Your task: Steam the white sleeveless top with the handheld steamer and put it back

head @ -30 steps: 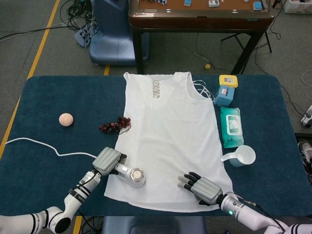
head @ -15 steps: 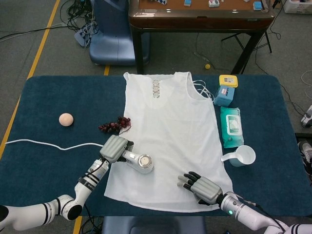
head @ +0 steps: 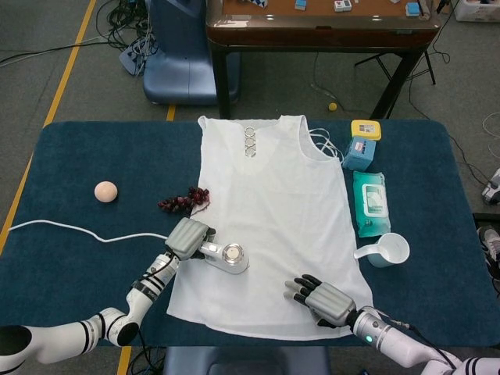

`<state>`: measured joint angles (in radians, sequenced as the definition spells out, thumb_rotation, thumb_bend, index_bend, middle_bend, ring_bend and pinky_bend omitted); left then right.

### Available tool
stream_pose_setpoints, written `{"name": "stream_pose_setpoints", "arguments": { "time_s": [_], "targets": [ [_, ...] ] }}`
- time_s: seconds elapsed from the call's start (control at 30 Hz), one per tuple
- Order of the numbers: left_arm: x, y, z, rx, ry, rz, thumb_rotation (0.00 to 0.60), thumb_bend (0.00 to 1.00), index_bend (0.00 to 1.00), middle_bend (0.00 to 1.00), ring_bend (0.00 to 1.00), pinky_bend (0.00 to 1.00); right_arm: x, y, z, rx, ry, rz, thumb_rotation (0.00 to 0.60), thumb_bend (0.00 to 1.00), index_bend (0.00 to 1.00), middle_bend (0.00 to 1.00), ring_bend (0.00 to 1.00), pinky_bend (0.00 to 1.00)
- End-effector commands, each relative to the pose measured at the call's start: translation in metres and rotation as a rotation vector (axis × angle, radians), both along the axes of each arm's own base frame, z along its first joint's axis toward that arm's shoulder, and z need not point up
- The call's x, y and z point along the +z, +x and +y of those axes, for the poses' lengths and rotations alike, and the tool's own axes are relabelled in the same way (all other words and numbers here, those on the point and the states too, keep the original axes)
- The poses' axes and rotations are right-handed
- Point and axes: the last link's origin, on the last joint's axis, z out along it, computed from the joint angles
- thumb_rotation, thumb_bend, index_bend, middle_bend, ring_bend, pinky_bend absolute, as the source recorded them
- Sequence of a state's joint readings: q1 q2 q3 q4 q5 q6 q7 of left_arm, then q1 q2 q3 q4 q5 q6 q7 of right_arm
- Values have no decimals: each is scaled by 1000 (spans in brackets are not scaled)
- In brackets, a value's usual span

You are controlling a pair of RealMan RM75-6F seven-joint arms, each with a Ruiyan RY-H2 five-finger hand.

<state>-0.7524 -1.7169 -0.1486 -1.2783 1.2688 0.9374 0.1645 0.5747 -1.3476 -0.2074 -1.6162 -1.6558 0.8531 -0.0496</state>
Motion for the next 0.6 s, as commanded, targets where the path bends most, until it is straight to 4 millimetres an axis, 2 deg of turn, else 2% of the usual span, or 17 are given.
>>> {"name": "stream_pose_setpoints", "arguments": {
  "time_s": [0.03, 0.6],
  "targets": [
    [4, -5, -7, -6, -5, -2, 600, 131, 842, 761, 642, 632, 0, 0, 0, 0, 1, -1, 600, 992, 0, 9, 0, 11],
    [16, -22, -56, -75, -91, 57, 600, 131, 842, 761, 641, 632, 1, 0, 5, 8, 5, -3, 600, 992, 0, 9, 0, 11]
  ]
}}
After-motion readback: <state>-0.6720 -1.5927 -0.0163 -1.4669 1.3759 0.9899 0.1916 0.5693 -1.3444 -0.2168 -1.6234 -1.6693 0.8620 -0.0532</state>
